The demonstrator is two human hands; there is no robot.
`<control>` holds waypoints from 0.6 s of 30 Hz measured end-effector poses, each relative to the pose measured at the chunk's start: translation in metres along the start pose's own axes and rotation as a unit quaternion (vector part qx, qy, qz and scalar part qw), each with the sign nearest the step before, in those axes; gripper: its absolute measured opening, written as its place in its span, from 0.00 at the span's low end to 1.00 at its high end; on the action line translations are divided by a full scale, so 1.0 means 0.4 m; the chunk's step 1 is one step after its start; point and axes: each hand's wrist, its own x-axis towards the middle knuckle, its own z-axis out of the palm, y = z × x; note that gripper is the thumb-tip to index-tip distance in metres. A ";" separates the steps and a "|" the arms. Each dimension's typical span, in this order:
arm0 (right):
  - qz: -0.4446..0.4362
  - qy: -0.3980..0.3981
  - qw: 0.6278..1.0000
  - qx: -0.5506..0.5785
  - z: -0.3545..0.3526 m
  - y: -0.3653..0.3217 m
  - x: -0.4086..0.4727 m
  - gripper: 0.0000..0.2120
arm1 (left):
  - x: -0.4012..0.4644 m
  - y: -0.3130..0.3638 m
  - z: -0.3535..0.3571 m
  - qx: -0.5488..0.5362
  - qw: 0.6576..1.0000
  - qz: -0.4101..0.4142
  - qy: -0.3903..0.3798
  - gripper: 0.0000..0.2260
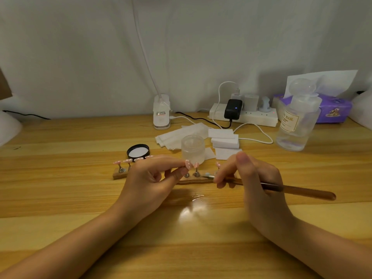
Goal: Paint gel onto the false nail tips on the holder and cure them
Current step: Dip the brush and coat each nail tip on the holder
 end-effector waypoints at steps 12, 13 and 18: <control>-0.030 -0.024 0.996 -0.078 0.001 0.002 0.016 0.08 | -0.002 -0.002 0.003 0.002 0.998 0.066 -0.001 0.08; -0.040 -0.031 0.992 -0.115 0.003 0.002 0.019 0.05 | -0.002 -0.003 0.003 0.006 0.997 0.076 -0.006 0.09; -0.048 -0.070 0.981 -0.172 0.010 0.009 0.020 0.15 | -0.002 -0.006 0.004 0.007 0.995 0.096 -0.015 0.10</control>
